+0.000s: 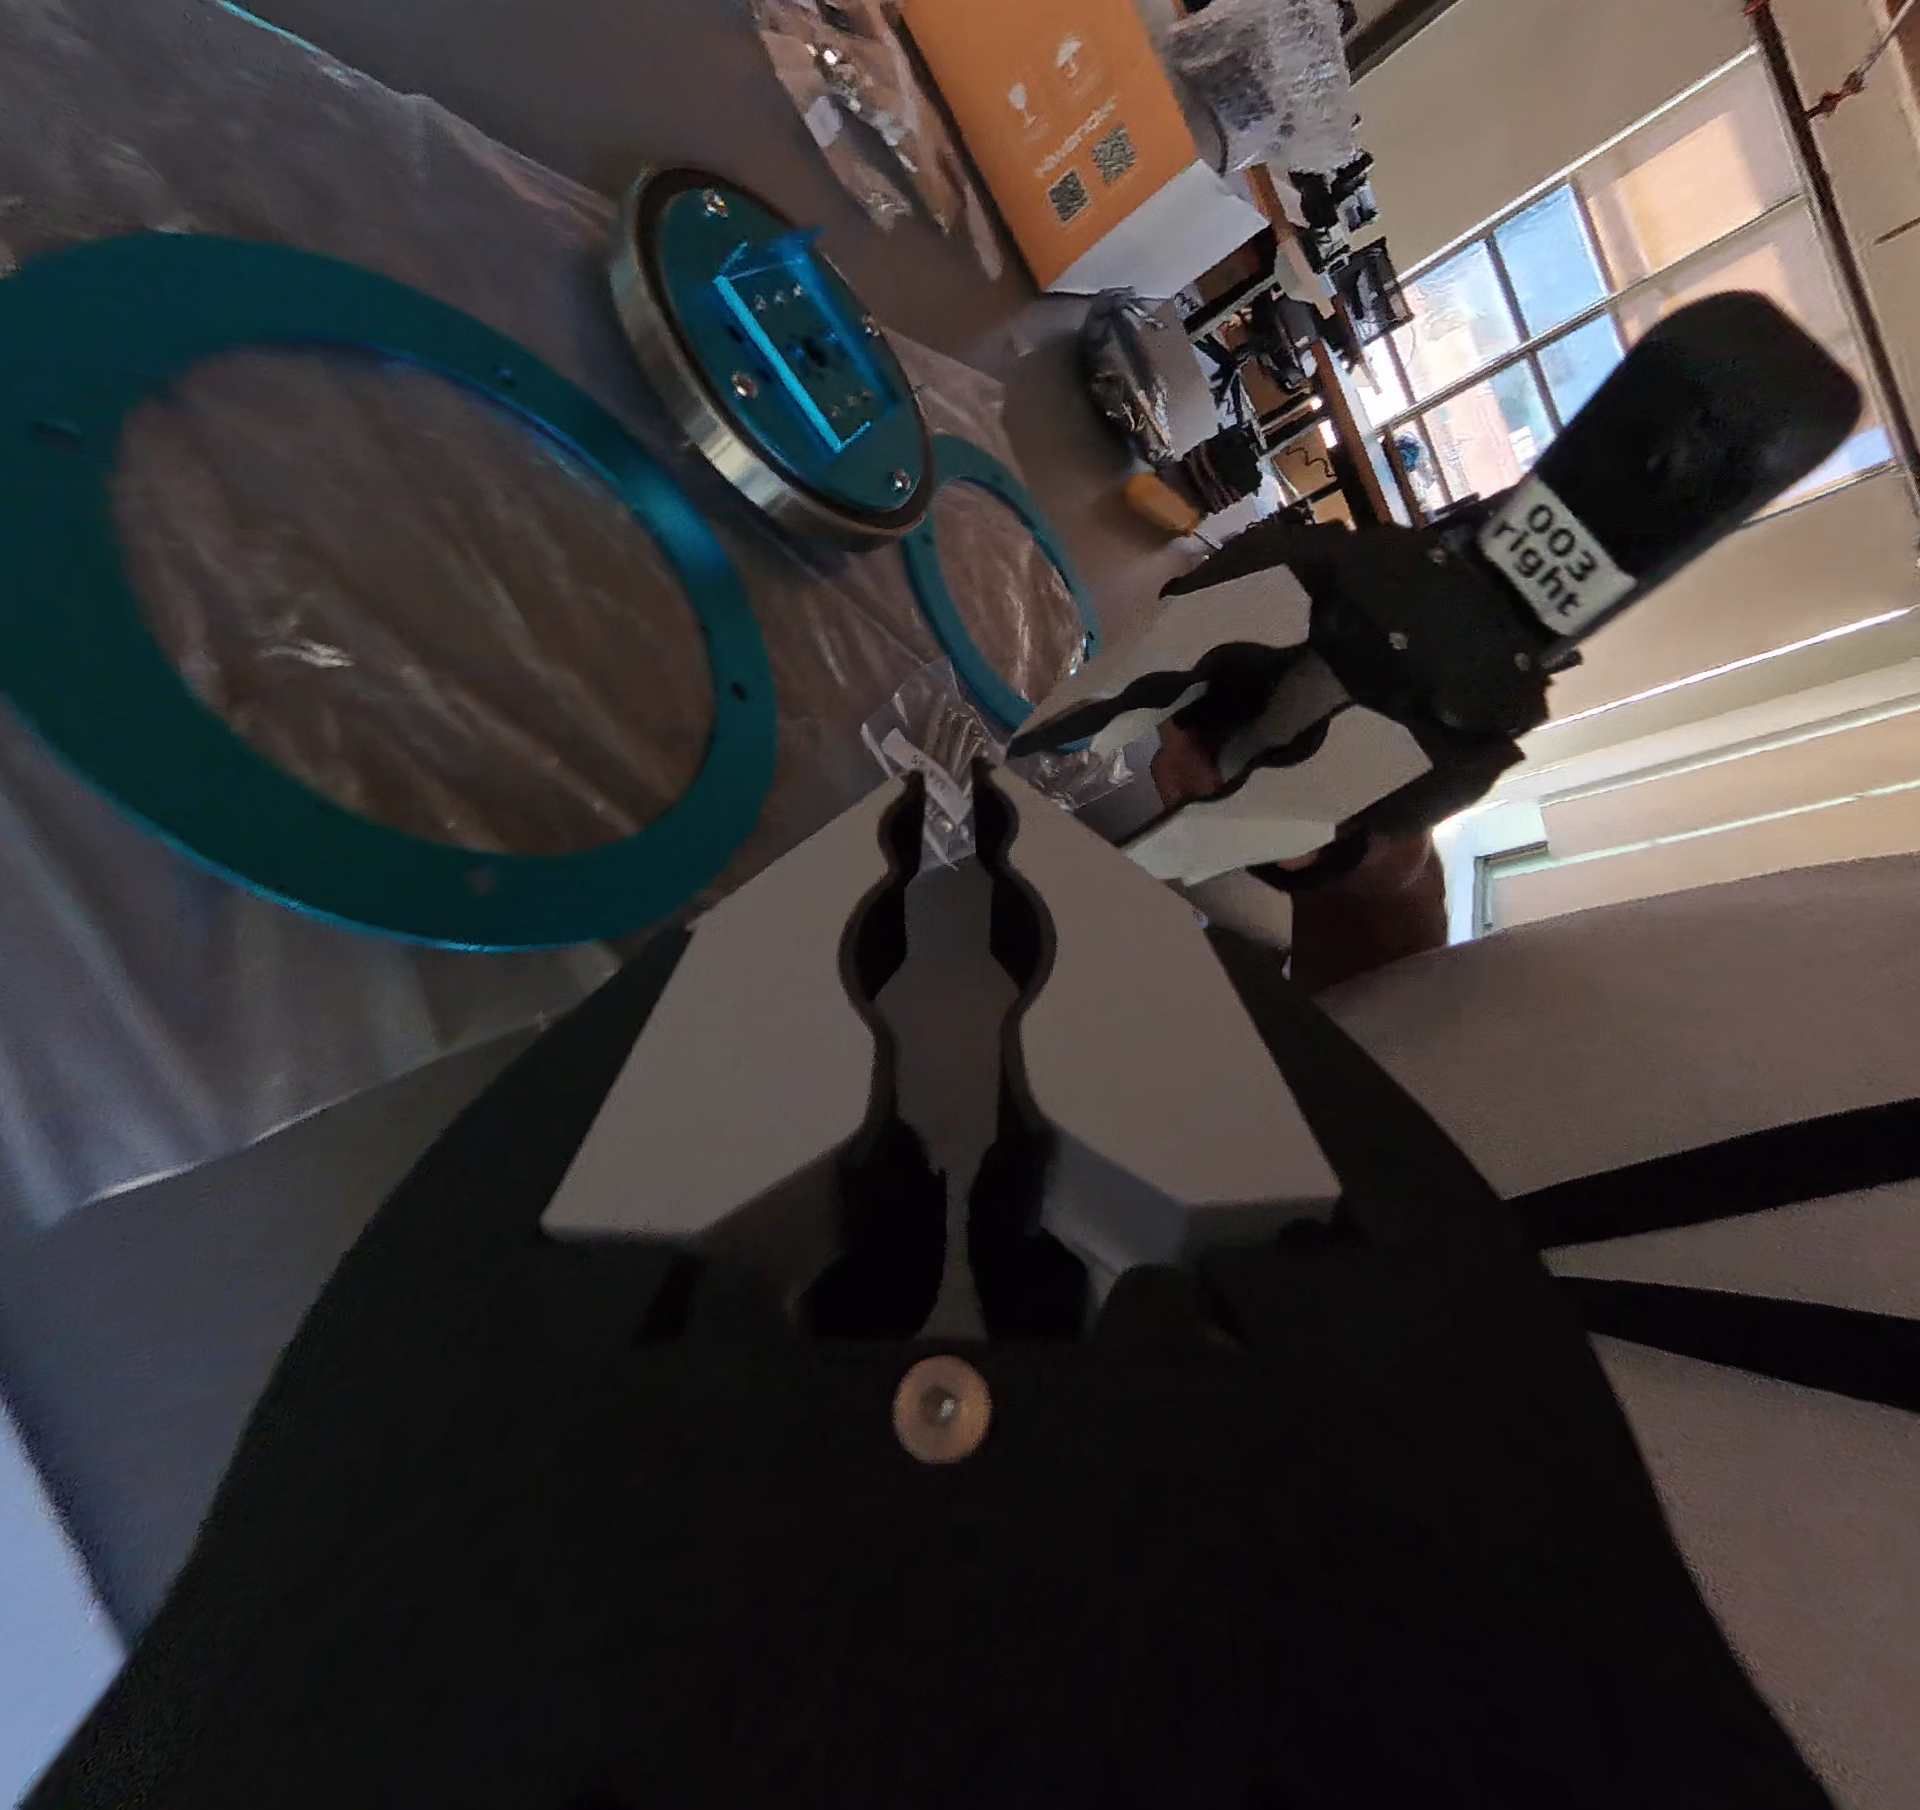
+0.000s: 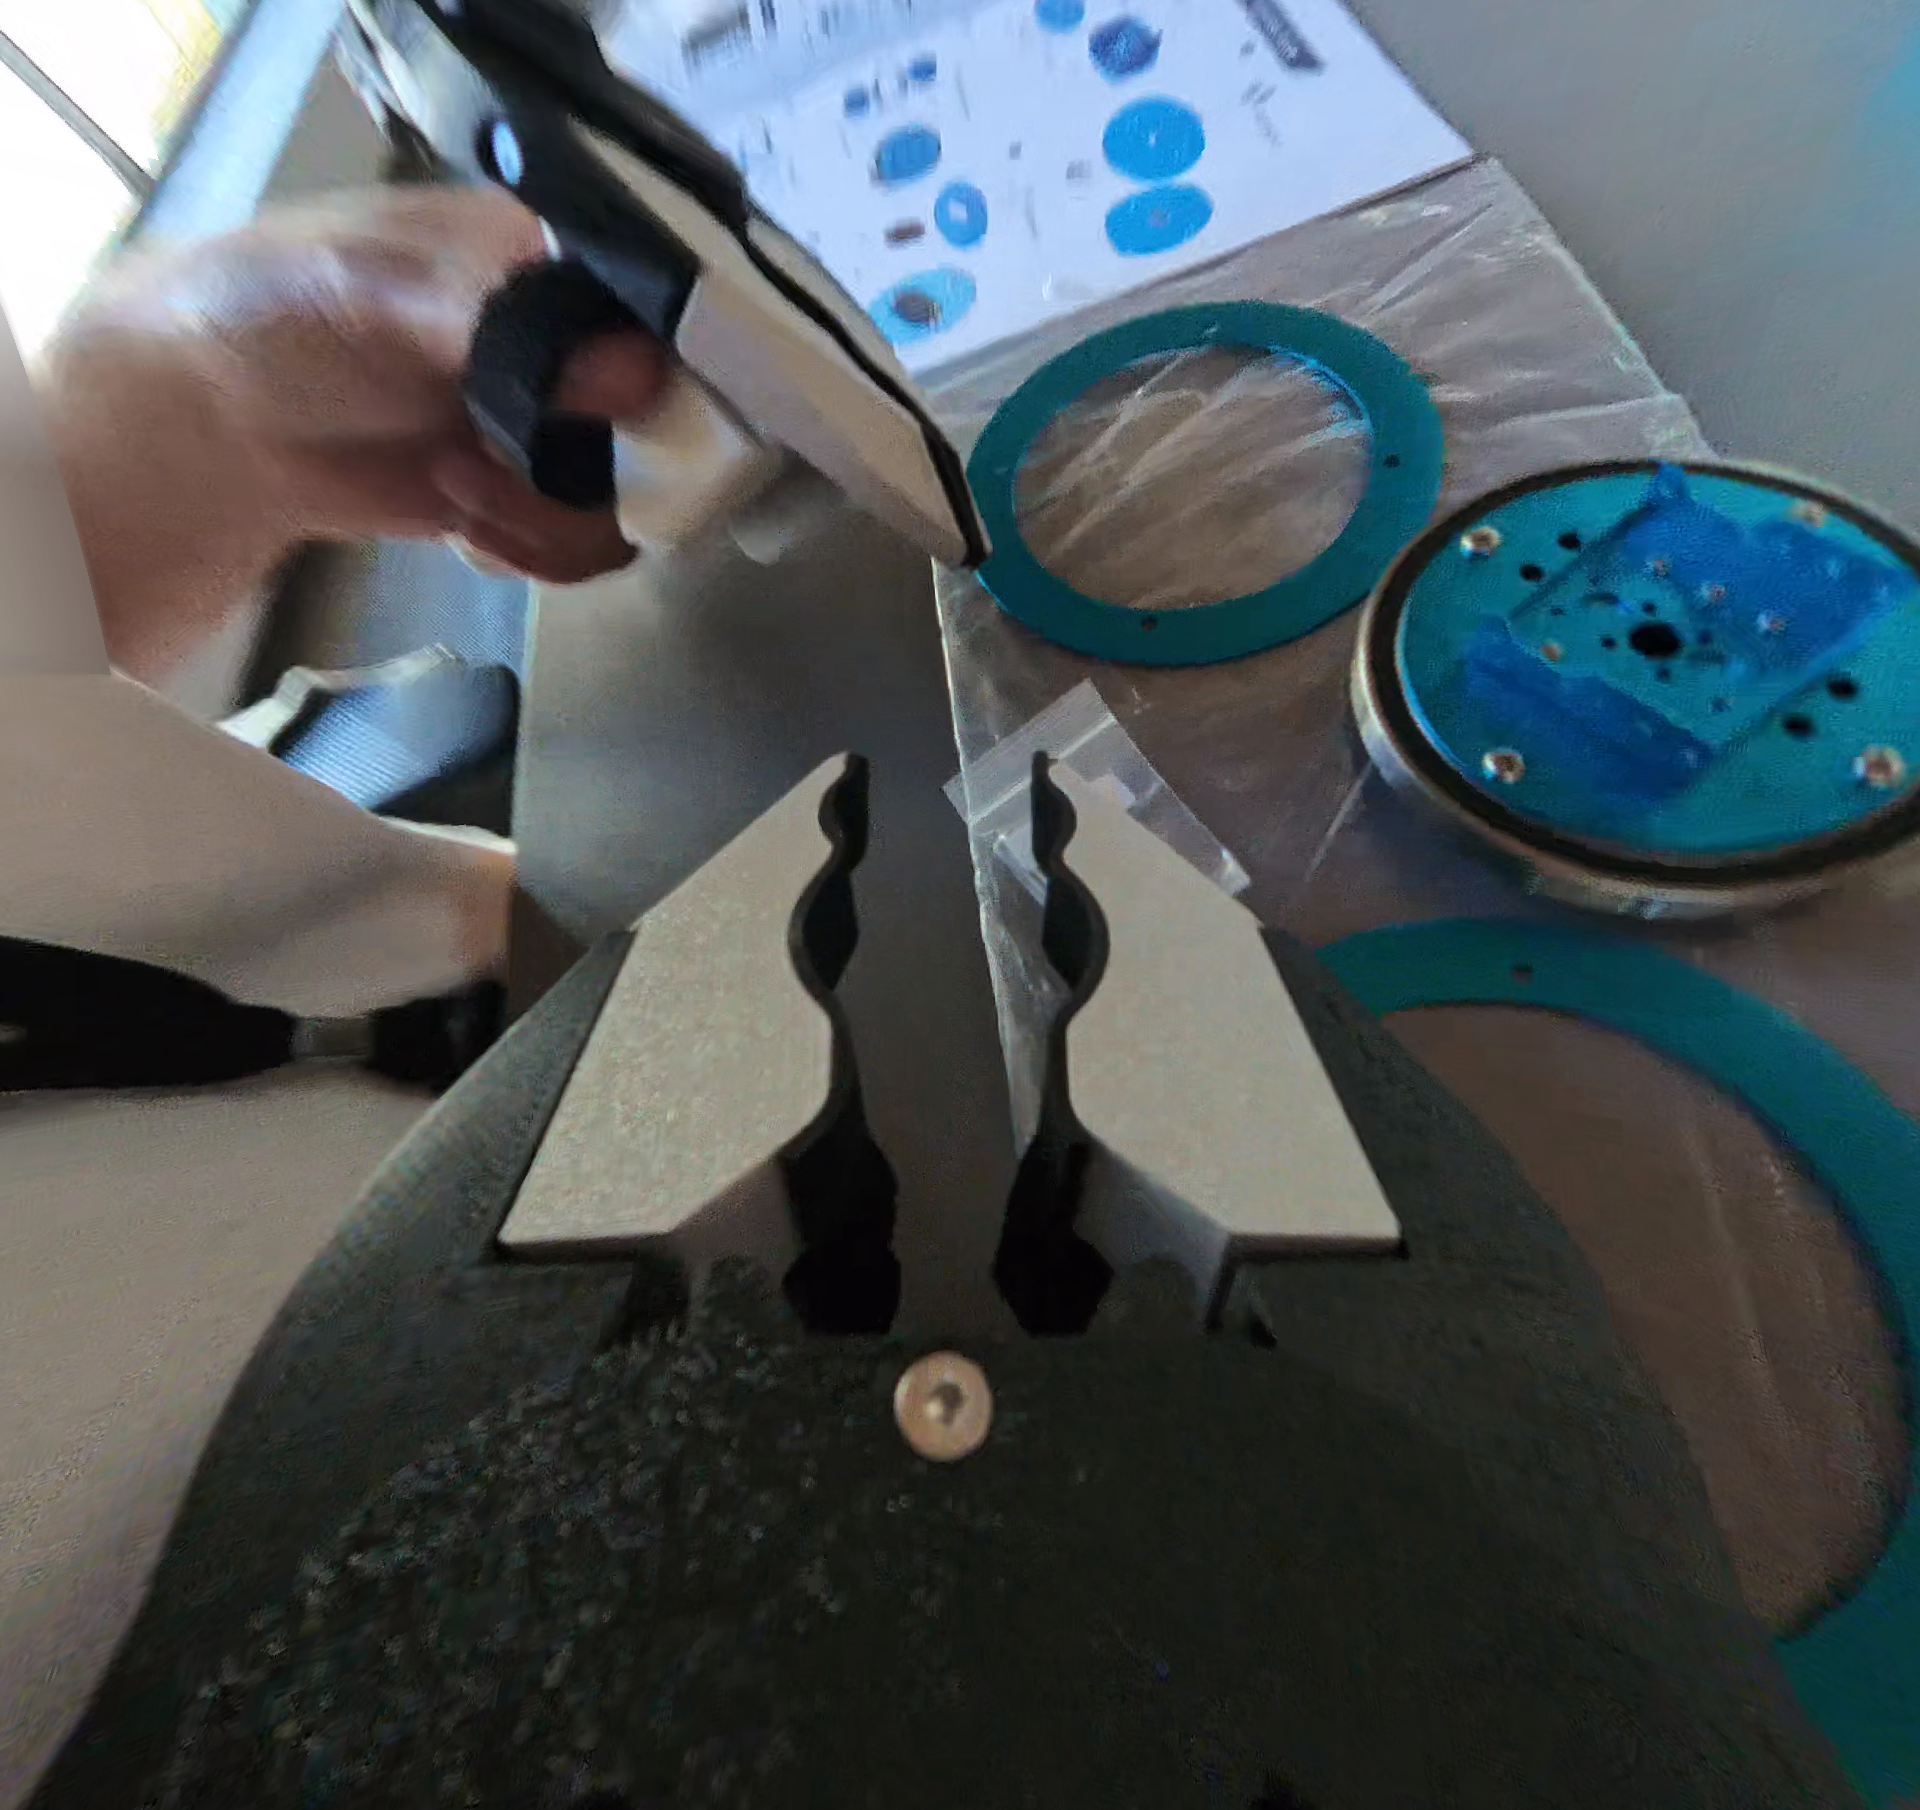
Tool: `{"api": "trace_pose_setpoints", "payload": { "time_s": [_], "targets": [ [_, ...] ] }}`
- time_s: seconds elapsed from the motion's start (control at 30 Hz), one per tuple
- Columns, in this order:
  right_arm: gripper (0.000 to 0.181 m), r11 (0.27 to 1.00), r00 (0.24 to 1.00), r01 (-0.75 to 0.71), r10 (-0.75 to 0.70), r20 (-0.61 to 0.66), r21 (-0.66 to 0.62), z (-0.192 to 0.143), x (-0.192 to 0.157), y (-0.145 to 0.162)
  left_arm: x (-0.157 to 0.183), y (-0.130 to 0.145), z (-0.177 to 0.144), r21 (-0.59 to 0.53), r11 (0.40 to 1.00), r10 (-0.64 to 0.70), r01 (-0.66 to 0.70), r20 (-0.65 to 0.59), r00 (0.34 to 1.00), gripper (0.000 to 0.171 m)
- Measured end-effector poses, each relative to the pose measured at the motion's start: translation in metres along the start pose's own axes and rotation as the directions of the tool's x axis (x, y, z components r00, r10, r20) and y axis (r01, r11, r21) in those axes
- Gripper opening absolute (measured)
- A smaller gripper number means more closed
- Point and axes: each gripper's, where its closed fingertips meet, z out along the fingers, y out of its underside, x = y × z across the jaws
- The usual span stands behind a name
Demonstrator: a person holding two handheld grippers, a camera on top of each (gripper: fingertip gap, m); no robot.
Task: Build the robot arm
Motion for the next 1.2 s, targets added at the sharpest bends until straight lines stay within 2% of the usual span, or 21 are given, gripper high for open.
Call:
{"api": "trace_pose_setpoints", "payload": {
  "time_s": [0.13,0.27,0.37,0.4,0.5,0.57,0.6,0.7,0.77,0.83,0.9,1.0,1.07,1.2],
  "targets": [
    [0.026,0.982,0.976,0.156,-0.170,-0.135,-0.105,0.018,0.002,0.007,-0.003,0.002,-0.007,0.036,0.999,0.016,-0.017,0.022,1.000,0.010],
    [0.024,0.969,0.955,0.169,-0.207,-0.214,-0.182,0.026,0.008,0.021,-0.004,0.005,-0.008,0.038,0.996,0.077,-0.078,0.036,0.996,0.011],
    [0.000,0.962,0.927,0.205,-0.249,-0.280,-0.179,0.025,0.010,0.018,-0.006,0.009,-0.009,-0.013,0.979,0.202,-0.202,0.045,0.978,0.014],
    [0.000,0.964,0.920,0.215,-0.254,-0.297,-0.159,0.022,0.010,0.013,-0.005,0.009,-0.010,-0.036,0.965,0.262,-0.261,0.037,0.964,0.017],
    [0.000,0.982,0.953,0.173,-0.187,-0.238,-0.080,0.012,0.002,0.001,0.001,0.006,-0.013,-0.077,0.879,0.470,-0.471,-0.029,0.882,0.034],
    [0.000,0.994,0.983,0.111,-0.110,-0.150,0.000,0.002,-0.003,-0.009,0.007,-0.002,-0.013,-0.051,0.799,0.596,-0.599,-0.066,0.800,0.036],
    [0.000,0.997,0.992,0.072,-0.068,-0.102,0.034,-0.004,-0.004,-0.013,0.011,-0.006,-0.011,-0.031,0.764,0.640,-0.644,-0.083,0.764,0.036],
    [0.000,0.991,0.997,-0.020,0.009,0.078,0.130,-0.020,-0.009,-0.023,0.030,0.003,-0.002,-0.029,0.692,0.695,-0.721,-0.241,0.677,0.037],
    [0.000,0.985,0.986,-0.053,0.026,0.167,0.164,-0.027,-0.011,-0.025,0.035,0.006,0.006,-0.030,0.682,0.689,-0.731,-0.308,0.656,0.036],
    [0.000,0.981,0.975,-0.086,0.046,0.219,0.175,-0.030,-0.010,-0.024,0.041,0.007,0.013,-0.026,0.697,0.660,-0.717,-0.368,0.655,0.036],
    [0.000,0.984,0.976,-0.087,0.052,0.213,0.155,-0.029,-0.006,-0.018,0.043,0.012,0.017,-0.044,0.706,0.632,-0.707,-0.412,0.656,0.035],
    [0.000,0.987,0.979,-0.081,0.054,0.196,0.135,-0.027,-0.002,-0.011,0.038,0.013,0.023,-0.076,0.700,0.631,-0.710,-0.399,0.665,0.014],
    [0.000,0.988,0.982,-0.084,0.059,0.182,0.132,-0.027,0.001,-0.008,0.040,0.011,0.024,-0.062,0.705,0.631,-0.707,-0.400,0.665,0.006],
    [0.000,0.988,0.981,-0.085,0.061,0.183,0.127,-0.027,0.003,-0.006,0.038,0.012,0.026,-0.075,0.683,0.655,-0.726,-0.377,0.655,0.000]
  ]
}}
